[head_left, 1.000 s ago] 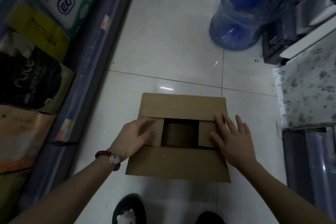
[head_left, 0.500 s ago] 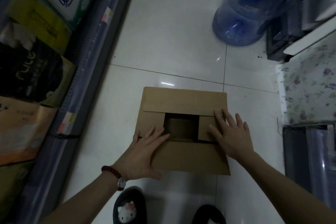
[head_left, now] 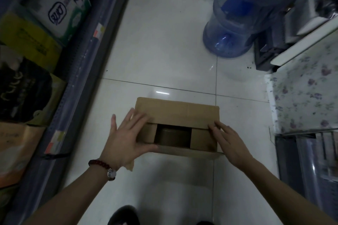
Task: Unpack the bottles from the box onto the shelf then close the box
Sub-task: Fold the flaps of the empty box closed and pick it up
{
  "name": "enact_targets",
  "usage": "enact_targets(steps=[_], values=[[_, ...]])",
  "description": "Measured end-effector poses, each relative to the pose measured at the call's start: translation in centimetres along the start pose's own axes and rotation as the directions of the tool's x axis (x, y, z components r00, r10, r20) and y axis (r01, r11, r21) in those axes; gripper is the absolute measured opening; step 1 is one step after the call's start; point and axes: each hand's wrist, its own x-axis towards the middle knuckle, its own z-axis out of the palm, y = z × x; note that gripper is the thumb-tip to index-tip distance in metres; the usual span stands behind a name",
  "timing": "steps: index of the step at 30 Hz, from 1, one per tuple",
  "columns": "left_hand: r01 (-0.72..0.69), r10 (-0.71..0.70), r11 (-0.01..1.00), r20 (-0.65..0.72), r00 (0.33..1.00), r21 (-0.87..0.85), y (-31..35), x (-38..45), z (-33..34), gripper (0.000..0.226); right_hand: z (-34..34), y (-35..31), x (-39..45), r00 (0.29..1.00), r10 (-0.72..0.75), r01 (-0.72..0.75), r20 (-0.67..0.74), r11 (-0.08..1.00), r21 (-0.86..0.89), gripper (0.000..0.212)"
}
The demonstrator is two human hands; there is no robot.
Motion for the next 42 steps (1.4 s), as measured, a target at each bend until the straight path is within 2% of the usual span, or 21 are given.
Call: enact_targets(steps=[1, 3, 6, 8, 12, 14, 19, 24, 27, 31, 42], values=[[0.024, -0.024, 1.0, -0.009, 1.0, 0.015, 0.1, 0.7, 0.0, 0.105, -0.2, -0.3, -0.2, 1.0, 0.022, -0.021, -0.021, 0.997, 0.08, 0.053], [0.087, -0.086, 0.996, -0.021, 0.996, 0.019, 0.2, 2.0, 0.3, 0.109, -0.4, -0.6, -0.3, 1.0, 0.005, -0.002, -0.029, 0.993, 0.115, 0.049], [0.178, -0.179, 0.984, -0.016, 0.984, -0.016, 0.2, 3.8, 1.6, 0.102, 0.4, 0.5, -0.1, 0.998, -0.033, 0.033, -0.048, 0.999, -0.009, 0.075], [0.225, -0.225, 0.973, -0.005, 0.974, -0.045, 0.1, 4.8, 2.6, 0.096, 1.5, 1.0, 0.2, 0.99, -0.046, 0.041, -0.134, 0.998, -0.039, 0.075], [0.358, -0.361, 0.911, 0.025, 0.932, -0.204, -0.2, 5.3, 4.4, 0.082, 3.7, 1.0, 0.5, 0.955, 0.003, 0.038, -0.295, 0.991, 0.131, 0.055], [0.389, -0.399, 0.861, 0.039, 0.916, -0.327, -0.3, 5.3, 5.0, 0.079, 4.5, 1.0, 0.8, 0.954, 0.066, 0.018, -0.292, 0.962, 0.274, 0.056], [0.342, -0.373, 0.815, 0.027, 0.927, -0.468, -0.4, 5.0, 5.1, 0.077, 6.2, 0.1, 1.3, 0.976, 0.098, 0.019, -0.195, 0.853, 0.522, 0.05], [0.324, -0.31, 0.825, 0.11, 0.944, -0.463, -0.4, 4.5, 2.3, 0.082, 4.8, -1.2, 0.4, 0.973, 0.147, -0.022, -0.177, 0.826, 0.564, 0.049], [0.344, -0.314, 0.809, 0.145, 0.938, -0.476, 0.5, 3.9, -1.3, 0.081, 1.6, -3.4, -1.2, 0.969, 0.161, -0.038, -0.186, 0.843, 0.537, 0.051], [0.321, -0.306, 0.801, 0.115, 0.945, -0.505, 2.8, 3.5, -8.8, 0.081, -5.1, -8.0, -2.9, 0.959, 0.167, -0.03, -0.231, 0.865, 0.5, 0.05], [0.16, -0.201, 0.844, -0.026, 0.979, -0.512, 8.3, 4.1, -37.8, 0.08, -28.8, -26.4, -8.0, 0.925, 0.103, 0.044, -0.365, 0.927, 0.374, 0.05]])
